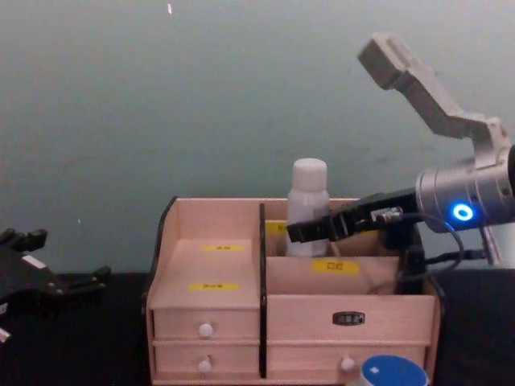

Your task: Pick up the facial cleanser and watermelon frost from the table and place them into the tiered storage box.

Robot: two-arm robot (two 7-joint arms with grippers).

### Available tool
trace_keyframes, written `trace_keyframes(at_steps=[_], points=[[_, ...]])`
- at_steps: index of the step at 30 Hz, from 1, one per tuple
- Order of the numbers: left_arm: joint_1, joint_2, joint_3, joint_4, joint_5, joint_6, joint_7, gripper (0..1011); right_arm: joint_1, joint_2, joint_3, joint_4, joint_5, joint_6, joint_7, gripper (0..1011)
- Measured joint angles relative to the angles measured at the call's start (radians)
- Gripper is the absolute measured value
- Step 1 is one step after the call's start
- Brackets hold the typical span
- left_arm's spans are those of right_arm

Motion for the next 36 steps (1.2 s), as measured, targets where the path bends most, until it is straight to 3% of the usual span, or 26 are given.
trace_keyframes(at_steps=[23, 25, 28, 36], points=[[0.0, 0.0, 0.0, 0.0, 0.0, 0.0, 0.0, 1001, -0.008, -0.004, 0.003, 0.006, -0.016, -0.002, 0.003, 603], [0.0, 0.0, 0.0, 0.0, 0.0, 0.0, 0.0, 1001, -0.007, -0.004, 0.003, 0.006, -0.015, -0.002, 0.003, 625], [0.0, 0.0, 0.0, 0.0, 0.0, 0.0, 0.0, 1001, -0.007, -0.004, 0.003, 0.006, -0.015, -0.002, 0.003, 759], [0.0, 0.0, 0.0, 0.0, 0.0, 0.0, 0.0, 1001, -0.007, -0.004, 0.003, 0.006, -0.014, -0.001, 0.003, 963]])
